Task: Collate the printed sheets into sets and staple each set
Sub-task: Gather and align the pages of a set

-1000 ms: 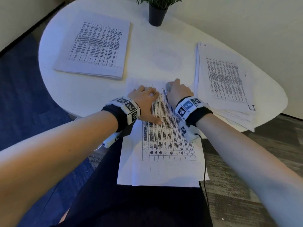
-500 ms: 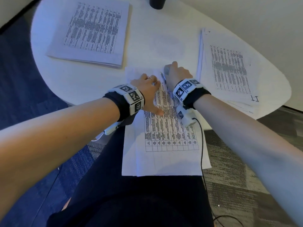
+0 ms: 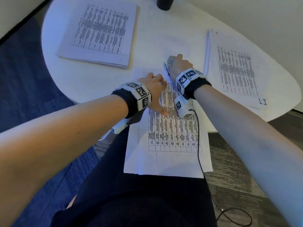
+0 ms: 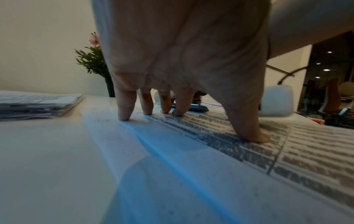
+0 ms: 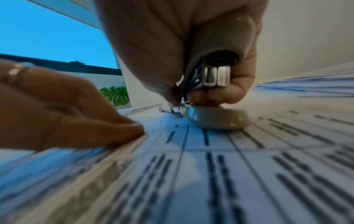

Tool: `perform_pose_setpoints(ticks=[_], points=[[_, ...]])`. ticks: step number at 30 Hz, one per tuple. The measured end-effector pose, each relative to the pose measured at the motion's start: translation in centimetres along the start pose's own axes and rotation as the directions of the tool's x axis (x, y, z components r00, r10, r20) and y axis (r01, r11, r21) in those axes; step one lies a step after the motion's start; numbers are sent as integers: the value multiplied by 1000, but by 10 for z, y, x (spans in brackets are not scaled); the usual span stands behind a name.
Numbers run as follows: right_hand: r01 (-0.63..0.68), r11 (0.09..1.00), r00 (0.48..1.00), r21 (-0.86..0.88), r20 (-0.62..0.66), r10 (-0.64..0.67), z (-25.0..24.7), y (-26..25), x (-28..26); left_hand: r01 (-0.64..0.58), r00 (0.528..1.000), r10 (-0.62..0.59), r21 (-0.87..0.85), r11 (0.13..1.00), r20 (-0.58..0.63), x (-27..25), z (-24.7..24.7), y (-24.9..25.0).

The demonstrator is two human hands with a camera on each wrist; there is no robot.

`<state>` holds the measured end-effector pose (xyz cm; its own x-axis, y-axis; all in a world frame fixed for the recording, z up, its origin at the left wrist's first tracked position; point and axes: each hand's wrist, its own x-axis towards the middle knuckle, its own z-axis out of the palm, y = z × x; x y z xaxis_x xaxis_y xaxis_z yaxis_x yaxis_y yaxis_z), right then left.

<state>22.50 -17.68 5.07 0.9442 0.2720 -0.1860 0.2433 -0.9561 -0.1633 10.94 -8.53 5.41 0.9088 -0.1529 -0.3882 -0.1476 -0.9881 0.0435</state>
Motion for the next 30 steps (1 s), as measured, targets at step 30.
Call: perform_pose_setpoints(ticks=[30], points=[[252, 954, 968, -160, 32, -250, 4, 14, -4, 167, 986, -159, -257, 952, 51, 24, -4, -28]])
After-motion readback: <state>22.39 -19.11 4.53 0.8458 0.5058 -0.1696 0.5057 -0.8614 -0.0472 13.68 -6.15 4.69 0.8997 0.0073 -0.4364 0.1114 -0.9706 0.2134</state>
